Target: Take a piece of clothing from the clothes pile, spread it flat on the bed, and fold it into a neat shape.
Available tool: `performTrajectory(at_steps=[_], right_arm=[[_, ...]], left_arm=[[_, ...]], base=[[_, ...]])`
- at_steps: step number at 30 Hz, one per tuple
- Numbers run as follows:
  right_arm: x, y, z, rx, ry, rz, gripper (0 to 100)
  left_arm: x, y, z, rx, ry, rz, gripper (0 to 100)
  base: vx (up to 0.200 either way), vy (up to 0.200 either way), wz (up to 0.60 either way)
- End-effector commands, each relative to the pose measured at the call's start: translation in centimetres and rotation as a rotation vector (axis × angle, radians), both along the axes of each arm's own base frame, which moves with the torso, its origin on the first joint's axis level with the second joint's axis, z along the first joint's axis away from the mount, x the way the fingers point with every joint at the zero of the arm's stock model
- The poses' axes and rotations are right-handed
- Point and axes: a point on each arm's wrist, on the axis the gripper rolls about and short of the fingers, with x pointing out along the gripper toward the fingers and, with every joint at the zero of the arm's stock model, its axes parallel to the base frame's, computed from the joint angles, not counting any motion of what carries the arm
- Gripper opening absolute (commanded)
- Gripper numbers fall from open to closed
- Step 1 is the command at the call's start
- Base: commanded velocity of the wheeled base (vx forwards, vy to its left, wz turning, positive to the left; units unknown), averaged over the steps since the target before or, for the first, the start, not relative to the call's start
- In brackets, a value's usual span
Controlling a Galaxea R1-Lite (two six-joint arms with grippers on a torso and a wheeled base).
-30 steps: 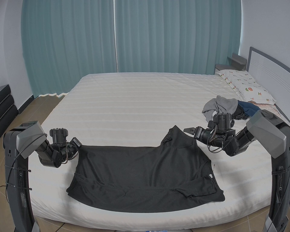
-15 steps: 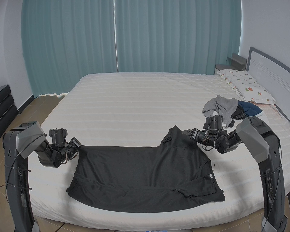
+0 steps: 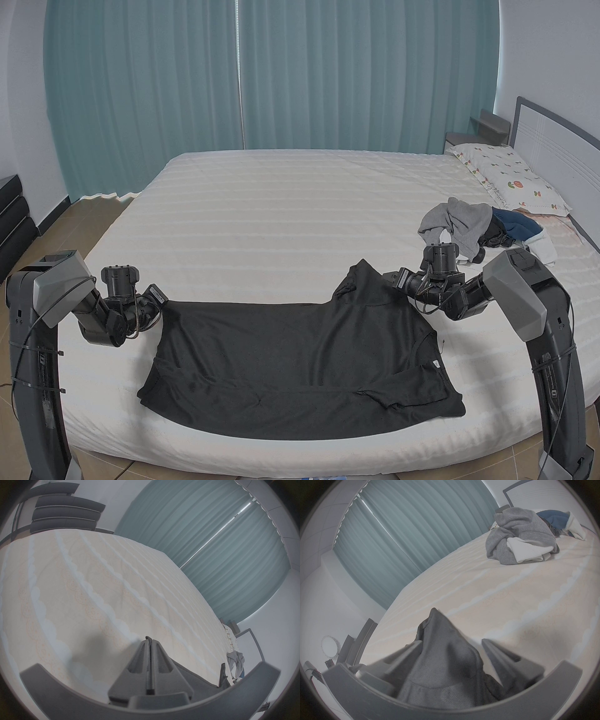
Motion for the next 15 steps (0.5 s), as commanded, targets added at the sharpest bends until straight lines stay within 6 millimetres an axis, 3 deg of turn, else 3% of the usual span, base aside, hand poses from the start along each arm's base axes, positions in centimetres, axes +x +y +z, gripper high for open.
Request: performTrajectory(at_steps=[1, 7, 15], right_arm=[[0.0, 0.0, -0.6, 0.0, 0.011, 0.0, 0], [-0.1, -0.7, -0.1, 0.01, 0.011, -0.019, 0], [-1.0, -2.3, 2.6, 0.074, -0.003, -0.061, 0]], left_arm=[[0.0, 0.0, 0.0, 0.001, -0.002, 0.0, 0], [0.0, 0.0, 0.3, 0.005, -0.008, 0.004, 0], [-0.1, 0.3, 1.4, 0.012, -0.023, 0.014, 0]], base=[[0.0, 0.0, 0.0], [0.0, 0.0, 0.0], [0.0, 0.0, 0.0]])
